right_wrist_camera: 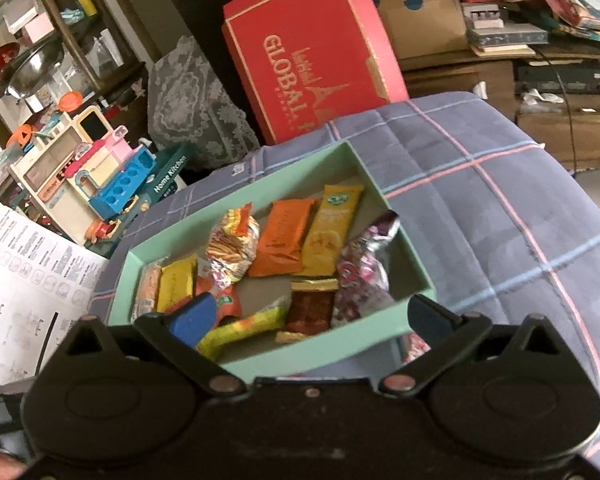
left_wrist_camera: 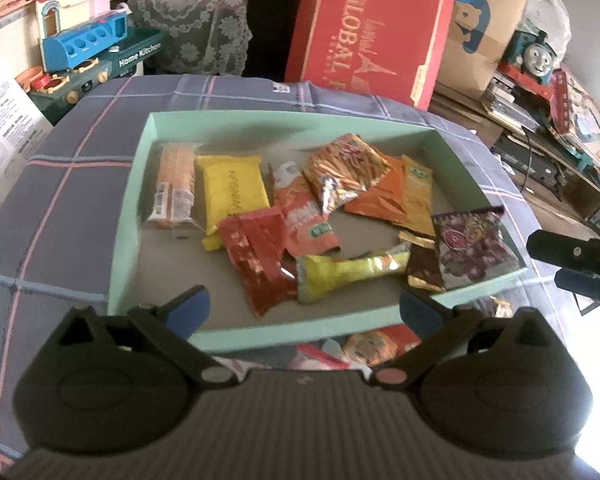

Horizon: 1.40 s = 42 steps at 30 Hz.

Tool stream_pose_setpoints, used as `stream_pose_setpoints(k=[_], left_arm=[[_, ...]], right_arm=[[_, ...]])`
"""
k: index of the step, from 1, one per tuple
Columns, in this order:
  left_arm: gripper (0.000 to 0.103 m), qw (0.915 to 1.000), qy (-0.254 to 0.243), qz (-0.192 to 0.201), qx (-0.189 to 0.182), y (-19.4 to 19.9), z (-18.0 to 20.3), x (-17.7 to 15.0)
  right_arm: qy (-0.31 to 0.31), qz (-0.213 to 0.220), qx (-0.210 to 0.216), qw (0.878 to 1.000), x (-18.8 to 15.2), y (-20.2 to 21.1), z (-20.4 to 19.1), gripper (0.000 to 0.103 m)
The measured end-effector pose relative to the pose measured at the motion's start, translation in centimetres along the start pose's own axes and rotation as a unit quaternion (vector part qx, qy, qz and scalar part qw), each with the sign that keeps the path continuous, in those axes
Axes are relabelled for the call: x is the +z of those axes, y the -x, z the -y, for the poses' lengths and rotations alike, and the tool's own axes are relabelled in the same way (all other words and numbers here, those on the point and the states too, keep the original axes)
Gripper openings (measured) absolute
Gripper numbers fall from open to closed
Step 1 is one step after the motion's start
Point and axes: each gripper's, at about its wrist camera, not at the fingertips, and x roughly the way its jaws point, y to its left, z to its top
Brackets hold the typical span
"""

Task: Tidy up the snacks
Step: 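Move the left tool to the small red packet while the right tool approaches the floral candy, then grasp the small red packet with the left tool while the right tool grasps the floral candy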

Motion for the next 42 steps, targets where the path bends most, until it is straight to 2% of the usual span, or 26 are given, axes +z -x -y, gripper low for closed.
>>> stream_pose_setpoints(k=[7,16,29,30,32,35,36,37,38,42], left_arm=[[0.103,0.9995,-0.031,-0.011,-0.001,0.4,2.1,-1.5],[0.103,0.9965,-0.071,-0.043,-0.009,-0.6,4.8,-4.0],[0.102,0.9921,-0.104,-0.069,-0.014,-3.3,9.0,-4.9],[0.101,0.992,-0.105,-0.069,-0.014,-3.5,9.2,-4.9],[0.088,0.991,-0.112,-0.071,-0.014,-4.2,9.9,-4.8],[0.077,0.99,-0.124,-0.067,-0.008,-5.0,10.8,-4.9],[0.07,0.9894,-0.132,-0.059,-0.007,-5.1,11.0,-4.9],[0.054,0.9878,-0.143,-0.061,-0.011,-5.4,11.4,-5.0],[0.046,0.9873,-0.145,-0.063,-0.011,-5.6,11.5,-5.0],[0.039,0.9857,-0.16,-0.051,-0.013,-5.7,11.8,-5.3]], right_arm=[[-0.029,-0.005,-0.022,0.999,-1.8,1.5,2.9,0.103],[-0.083,-0.023,-0.048,0.995,-5.3,2.4,7.2,0.103],[-0.104,-0.035,-0.047,0.993,-7.2,2.4,10.2,0.103],[-0.105,-0.034,-0.048,0.993,-7.2,2.3,10.4,0.103],[-0.108,-0.034,-0.049,0.992,-7.3,2.3,10.7,0.103],[-0.112,-0.032,-0.055,0.992,-7.5,2.3,11.1,0.103],[-0.11,-0.031,-0.058,0.992,-7.5,2.2,11.2,0.103],[-0.107,-0.03,-0.061,0.992,-7.5,2.1,11.2,0.103],[-0.102,-0.029,-0.064,0.992,-7.6,2.0,11.1,0.103],[-0.074,-0.022,-0.07,0.995,-7.5,1.3,10.4,0.096]])
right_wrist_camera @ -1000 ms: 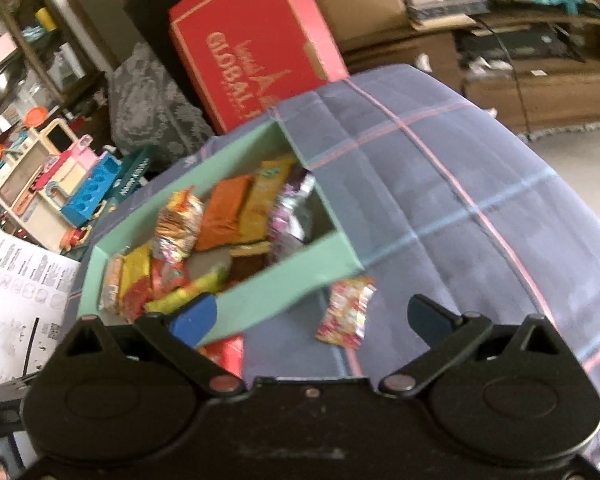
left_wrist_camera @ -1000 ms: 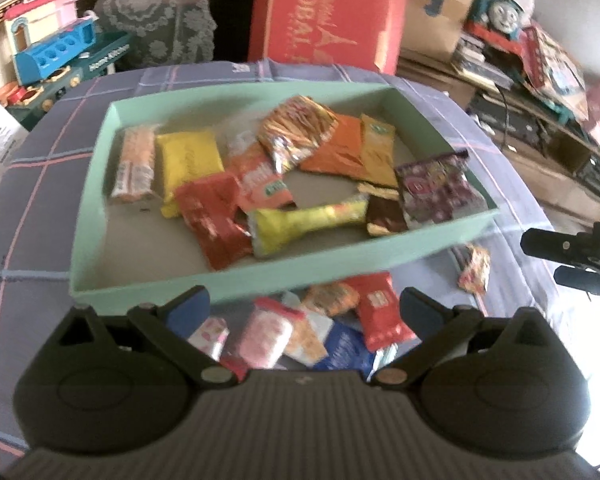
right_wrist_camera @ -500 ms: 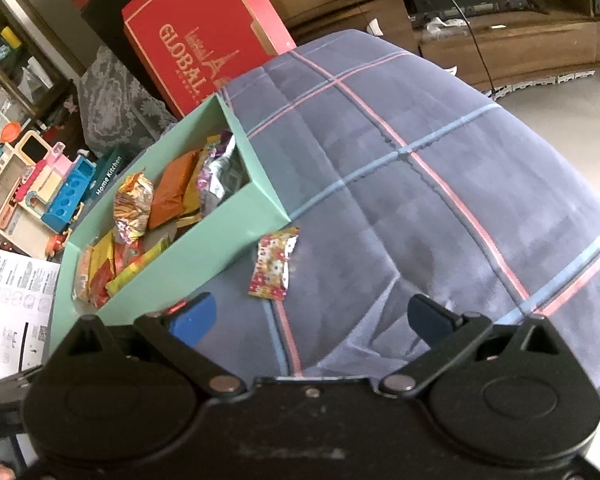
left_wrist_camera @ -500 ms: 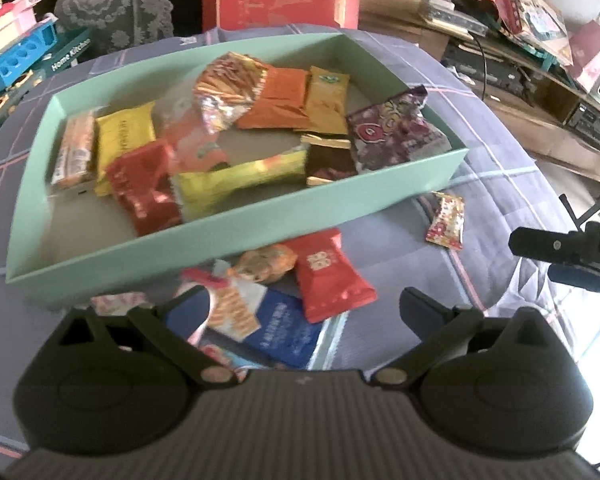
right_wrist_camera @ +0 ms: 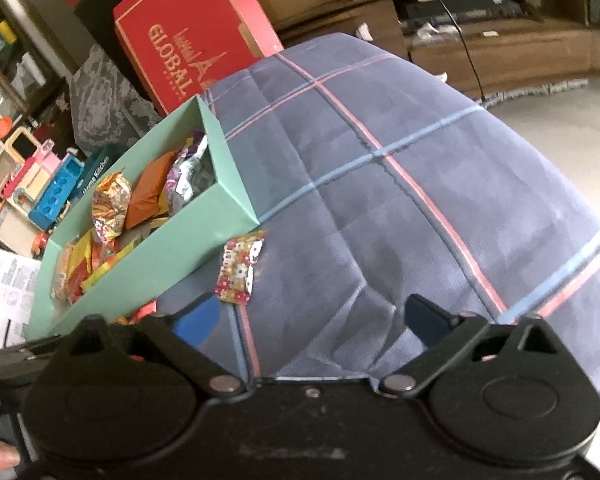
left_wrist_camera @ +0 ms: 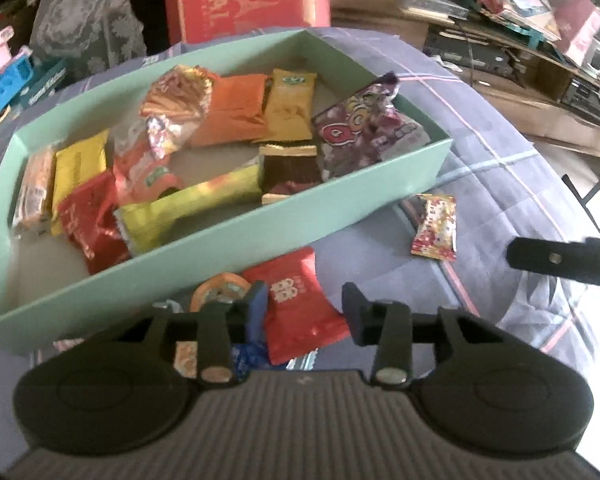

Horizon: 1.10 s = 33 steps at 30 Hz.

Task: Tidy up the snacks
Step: 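Grasp the small red packet with the left tool while the right tool grasps the floral candy, then carry the red packet and floral candy over the mint-green box with both tools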

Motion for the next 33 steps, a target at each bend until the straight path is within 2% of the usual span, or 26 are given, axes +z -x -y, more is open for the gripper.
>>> stream_pose_setpoints(k=[1,3,6,10,12,14,15,17,21,22,23,28,33], left_arm=[[0.037,0.9999,-0.004,0.0,-0.012,0.0,0.0,-0.1],[0.036,0.9995,-0.007,0.001,-0.031,0.1,-0.1,-0.2],[0.038,0.9992,0.0,-0.004,-0.039,-0.1,-0.6,-0.3],[0.043,0.9984,0.036,-0.024,-0.036,-0.9,-2.2,-0.4],[0.043,0.9981,0.043,-0.026,-0.037,-1.0,-2.7,-0.4],[0.046,0.9983,0.039,-0.026,-0.035,-1.1,-2.7,-0.3],[0.047,0.9984,0.037,-0.025,-0.034,-1.1,-2.7,-0.3],[0.05,0.9988,0.031,-0.024,-0.031,-1.3,-2.5,-0.2],[0.052,0.9997,0.003,-0.016,-0.021,-1.5,-1.4,-0.2],[0.046,0.9997,-0.008,-0.012,-0.018,-1.6,-1.0,-0.3],[0.035,0.9997,-0.017,-0.008,-0.016,-1.6,-0.7,-0.3],[0.033,0.9991,-0.018,-0.007,-0.039,-1.2,-0.4,-0.4],[0.033,0.9984,-0.007,-0.002,-0.057,0.2,-0.5,0.0]], right_arm=[[0.006,0.002,0.001,1.0,0.1,-0.2,-0.3,0.093],[0.018,0.001,0.006,1.0,0.5,-0.9,-1.0,0.081],[0.034,-0.002,0.014,0.999,1.1,-2.3,-2.4,0.068],[0.063,-0.001,0.014,0.998,2.0,-4.2,-4.6,0.064],[0.083,0.0,0.01,0.997,2.2,-5.1,-5.7,0.054],[0.112,0.008,-0.001,0.994,2.0,-5.6,-6.7,0.049],[0.131,0.011,-0.009,0.991,1.8,-5.9,-7.2,0.036],[0.153,0.019,-0.018,0.988,1.4,-6.0,-7.6,0.026],[0.15,0.026,-0.017,0.988,1.2,-5.8,-7.0,0.022],[0.142,0.025,-0.015,0.989,1.2,-5.6,-6.6,0.022],[0.134,0.024,-0.014,0.991,1.2,-5.3,-6.2,0.022],[0.09,0.018,-0.006,0.996,1.8,-4.2,-4.1,0.021],[0.07,0.034,-0.005,0.997,2.4,-2.3,-3.1,0.021]])
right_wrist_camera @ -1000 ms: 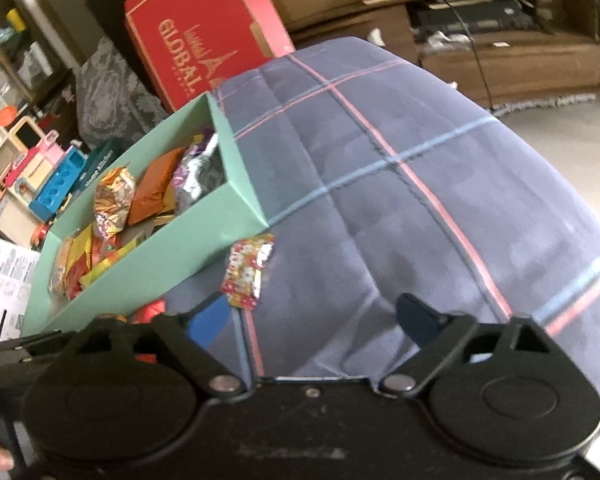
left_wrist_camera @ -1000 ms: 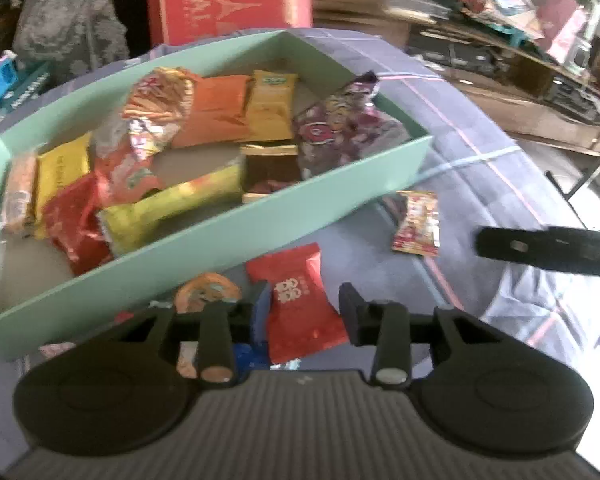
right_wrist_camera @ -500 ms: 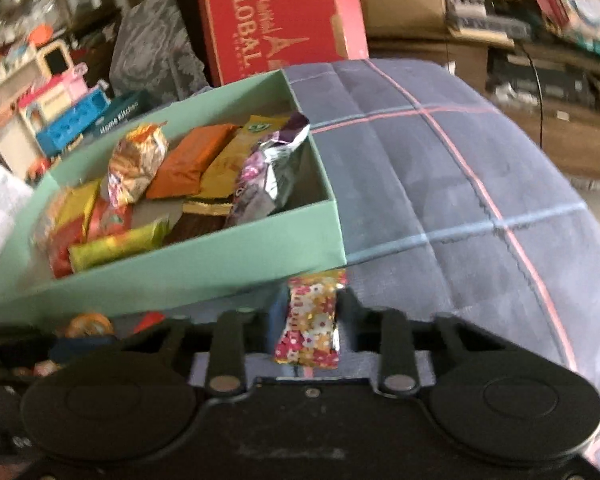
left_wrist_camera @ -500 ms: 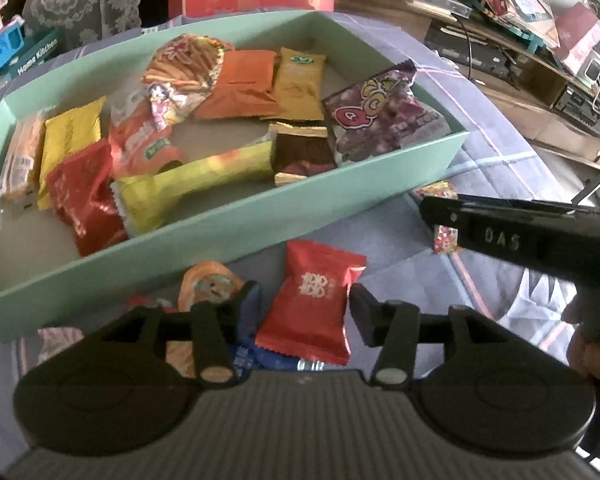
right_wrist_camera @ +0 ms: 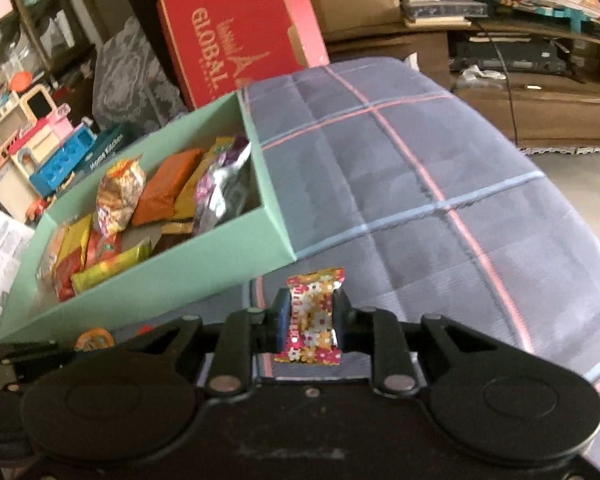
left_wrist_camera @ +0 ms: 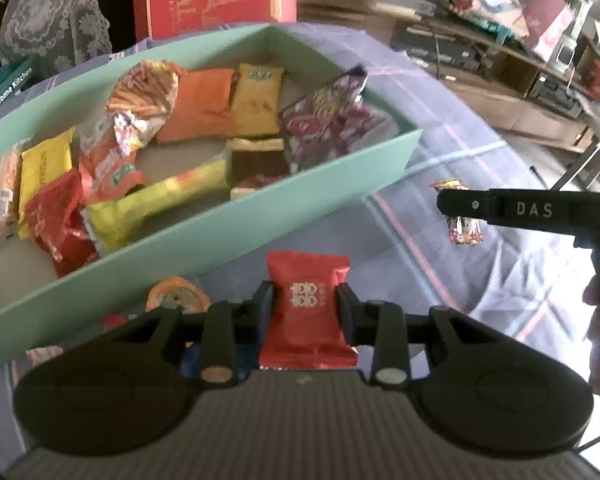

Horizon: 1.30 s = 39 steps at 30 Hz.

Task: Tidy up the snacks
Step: 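Carry the red packet and floral candy over the mint-green box with both tools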

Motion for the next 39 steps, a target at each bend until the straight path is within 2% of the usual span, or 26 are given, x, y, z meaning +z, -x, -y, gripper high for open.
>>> stream_pose_setpoints(k=[6,15,22,32,33,34,35,37,38,39], left_arm=[[0.033,0.9989,0.022,0.039,-0.011,3.1,-0.6,2.2],[0.033,0.9935,0.071,0.088,0.015,5.4,-5.0,7.3],[0.033,0.9916,0.094,0.085,0.026,3.9,-7.9,10.2],[0.034,0.9918,0.104,0.066,0.035,0.5,-9.3,11.0],[0.036,0.9916,0.105,0.066,0.038,0.3,-9.3,11.0],[0.051,0.9912,0.106,0.066,0.042,0.2,-9.4,11.0],[0.077,0.9907,0.109,0.067,0.047,0.1,-9.4,11.1],[0.097,0.9889,0.11,0.079,0.061,0.3,-9.3,10.9],[0.101,0.9885,0.105,0.084,0.069,0.3,-9.1,10.8],[0.101,0.9888,0.102,0.082,0.072,0.3,-9.1,10.8]], right_arm=[[0.001,0.034,0.015,0.999,2.9,2.2,-0.6,0.021],[0.01,0.048,0.06,0.997,8.4,1.1,-4.1,0.021],[0.009,0.031,0.063,0.997,11.1,-2.2,-5.7,0.021],[0.042,0.017,0.058,0.997,12.5,-5.6,-8.0,0.022],[0.045,0.016,0.057,0.997,12.6,-5.9,-8.1,0.025],[0.045,0.018,0.057,0.997,12.6,-6.0,-8.1,0.027],[0.044,0.021,0.058,0.997,12.6,-6.0,-8.2,0.033],[0.042,0.026,0.06,0.997,12.6,-5.9,-8.4,0.052],[0.039,0.031,0.058,0.997,12.5,-5.7,-8.4,0.075],[0.037,0.041,0.056,0.997,12.3,-5.4,-8.4,0.093]])
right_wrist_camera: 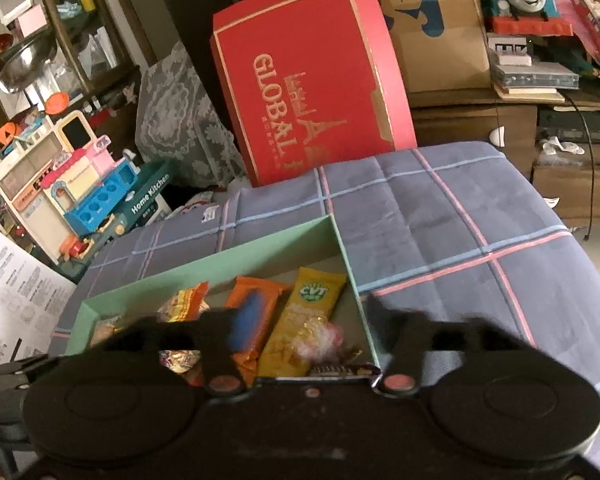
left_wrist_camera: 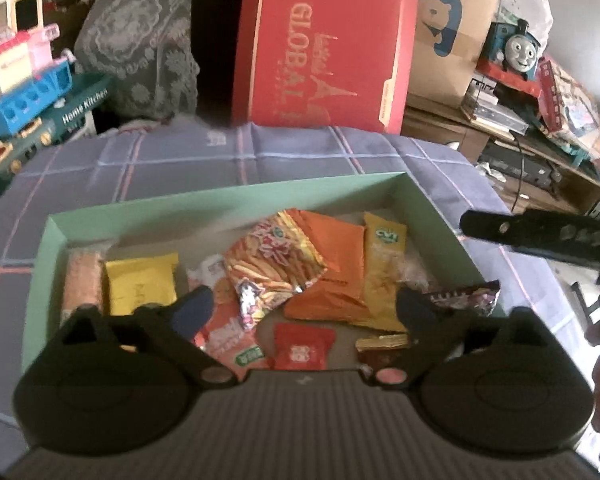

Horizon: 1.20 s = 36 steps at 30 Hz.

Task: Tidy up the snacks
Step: 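Carry the red packet and floral candy over the mint-green box with both tools, then open both tools to release the red packet and floral candy into the box, then move both tools back over the remaining snack pile beside the box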

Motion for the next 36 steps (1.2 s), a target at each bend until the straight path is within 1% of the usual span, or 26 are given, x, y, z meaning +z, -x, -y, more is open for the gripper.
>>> stream_pose_setpoints(k=[2,9,21,28,33,36], left_arm=[[0.102,0.9999,-0.001,-0.01,-0.004,-0.1,0.1,-0.2],[0.102,0.9997,0.0,-0.025,-0.002,0.6,0.1,-1.3],[0.103,0.9998,0.004,-0.018,0.007,5.2,-1.5,-3.9],[0.103,0.9995,0.008,-0.025,0.016,8.0,-3.0,-7.0],[0.103,0.9986,0.027,-0.039,0.022,9.7,-4.9,-10.4],[0.103,0.9976,0.035,-0.053,0.028,10.3,-6.0,-12.7]], right_arm=[[0.002,0.013,-0.003,1.0,-0.2,0.5,-0.2,0.103],[-0.004,0.001,-0.002,1.0,-0.7,1.7,0.1,0.103],[-0.016,-0.008,-0.001,1.0,-3.5,5.9,0.0,0.103],[-0.015,-0.015,0.005,1.0,-5.6,8.1,-0.9,0.103],[-0.023,-0.023,0.012,0.999,-7.5,9.2,-1.4,0.103],[-0.029,-0.037,0.013,0.999,-9.1,9.3,-1.5,0.103]])
